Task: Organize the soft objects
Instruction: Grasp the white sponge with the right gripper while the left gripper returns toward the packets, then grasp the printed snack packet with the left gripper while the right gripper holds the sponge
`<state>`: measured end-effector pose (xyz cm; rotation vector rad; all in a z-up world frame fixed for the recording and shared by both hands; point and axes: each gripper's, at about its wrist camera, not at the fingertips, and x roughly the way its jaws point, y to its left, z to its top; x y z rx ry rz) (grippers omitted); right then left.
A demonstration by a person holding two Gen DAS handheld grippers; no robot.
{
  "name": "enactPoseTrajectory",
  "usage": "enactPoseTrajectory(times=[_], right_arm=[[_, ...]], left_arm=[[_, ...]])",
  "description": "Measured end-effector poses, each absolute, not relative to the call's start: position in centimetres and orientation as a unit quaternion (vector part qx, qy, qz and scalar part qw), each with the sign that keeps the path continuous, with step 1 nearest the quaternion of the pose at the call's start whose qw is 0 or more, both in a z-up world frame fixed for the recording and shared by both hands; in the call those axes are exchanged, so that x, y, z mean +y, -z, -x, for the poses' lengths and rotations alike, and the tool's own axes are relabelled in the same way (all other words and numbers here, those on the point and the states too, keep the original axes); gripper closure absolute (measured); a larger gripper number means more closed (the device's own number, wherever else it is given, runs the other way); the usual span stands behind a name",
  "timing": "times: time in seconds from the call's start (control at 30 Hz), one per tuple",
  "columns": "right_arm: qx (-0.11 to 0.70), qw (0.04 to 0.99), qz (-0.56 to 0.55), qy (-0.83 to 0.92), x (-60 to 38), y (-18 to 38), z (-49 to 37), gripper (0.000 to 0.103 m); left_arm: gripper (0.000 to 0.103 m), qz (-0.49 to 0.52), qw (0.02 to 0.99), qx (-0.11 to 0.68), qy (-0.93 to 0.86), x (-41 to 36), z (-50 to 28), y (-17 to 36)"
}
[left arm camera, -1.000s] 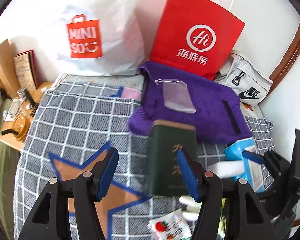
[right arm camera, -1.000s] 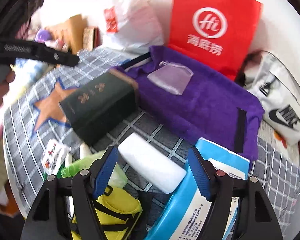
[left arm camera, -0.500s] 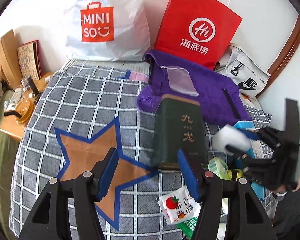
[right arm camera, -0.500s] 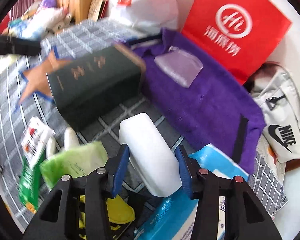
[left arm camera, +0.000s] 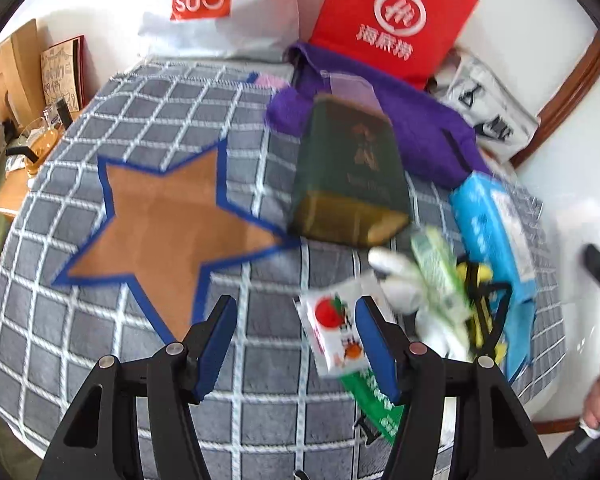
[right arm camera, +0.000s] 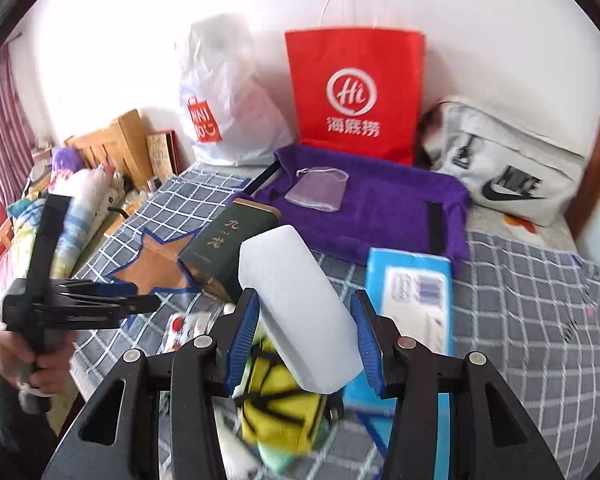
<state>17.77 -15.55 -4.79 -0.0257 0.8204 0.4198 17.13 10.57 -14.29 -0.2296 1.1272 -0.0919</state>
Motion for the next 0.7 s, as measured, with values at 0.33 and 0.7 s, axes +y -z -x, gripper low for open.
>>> enactPoseTrajectory(times=[0.33, 0.7], right_arm=[[0.400, 0.909, 0.017, -0.114, -22.1, 7.4, -9.2, 0.056], [0.457, 0.886, 0.021, -0.070, -23.7, 14.7, -9.2, 0.053]], left_arm=[[0.040, 0.132, 0.825, 0.547, 0.052, 7.4, -16.5, 17.2], [0.035, 0.085, 0.840, 0.536, 0.010, 4.8, -17.2, 17.4]])
